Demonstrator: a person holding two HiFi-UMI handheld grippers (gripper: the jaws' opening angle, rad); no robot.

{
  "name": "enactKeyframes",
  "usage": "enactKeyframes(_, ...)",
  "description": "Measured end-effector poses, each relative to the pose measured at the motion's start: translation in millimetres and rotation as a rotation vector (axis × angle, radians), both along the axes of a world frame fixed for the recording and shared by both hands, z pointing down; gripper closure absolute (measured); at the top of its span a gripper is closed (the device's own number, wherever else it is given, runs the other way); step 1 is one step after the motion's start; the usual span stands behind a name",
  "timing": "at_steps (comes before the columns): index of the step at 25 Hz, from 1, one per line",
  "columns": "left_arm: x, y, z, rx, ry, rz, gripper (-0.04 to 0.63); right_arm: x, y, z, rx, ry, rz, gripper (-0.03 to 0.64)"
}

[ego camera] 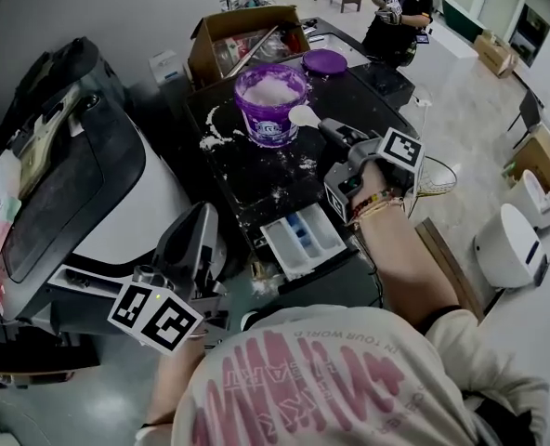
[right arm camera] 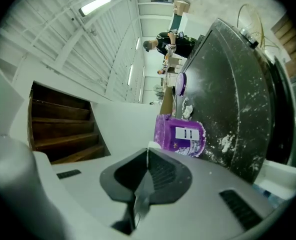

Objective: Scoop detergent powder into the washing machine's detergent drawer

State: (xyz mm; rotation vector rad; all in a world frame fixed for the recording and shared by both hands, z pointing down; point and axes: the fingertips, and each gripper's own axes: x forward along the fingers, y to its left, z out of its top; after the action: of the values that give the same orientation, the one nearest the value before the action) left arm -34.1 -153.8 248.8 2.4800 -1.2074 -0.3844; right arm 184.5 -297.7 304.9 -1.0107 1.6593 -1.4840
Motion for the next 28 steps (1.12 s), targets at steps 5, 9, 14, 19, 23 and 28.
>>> enactKeyframes(5, 18.6, 14.7, 5.6, -0.014, -0.009, -0.003, 0.595, 14.2, 21.9, 11.7, -0.017, -0.001, -0.023, 0.613)
enactKeyframes(9, 29.9, 26.8, 10.0, -0.025, -0.016, -0.017, 0.595, 22.6, 39.4, 25.2, -0.039, 0.001, -0.046, 0.614)
enactKeyframes(14, 45.9, 38.9, 23.5, -0.053, -0.01, -0.03, 0.595, 36.9, 57.5, 39.4, -0.066, 0.007, -0.072, 0.612)
enactKeyframes(19, 62.0, 51.2, 37.4, -0.075, 0.001, -0.036, 0.595, 51.1, 74.5, 48.1, -0.075, 0.021, -0.094, 0.612)
enactKeyframes(23, 74.6, 60.9, 52.6, -0.092, -0.013, -0.045, 0.595, 62.1, 89.1, 60.0, -0.096, 0.022, -0.113, 0.612)
enactKeyframes(28, 81.5, 72.2, 68.5, -0.121, -0.013, -0.083, 0.595, 77.5, 105.3, 71.4, -0.117, 0.042, -0.13, 0.614)
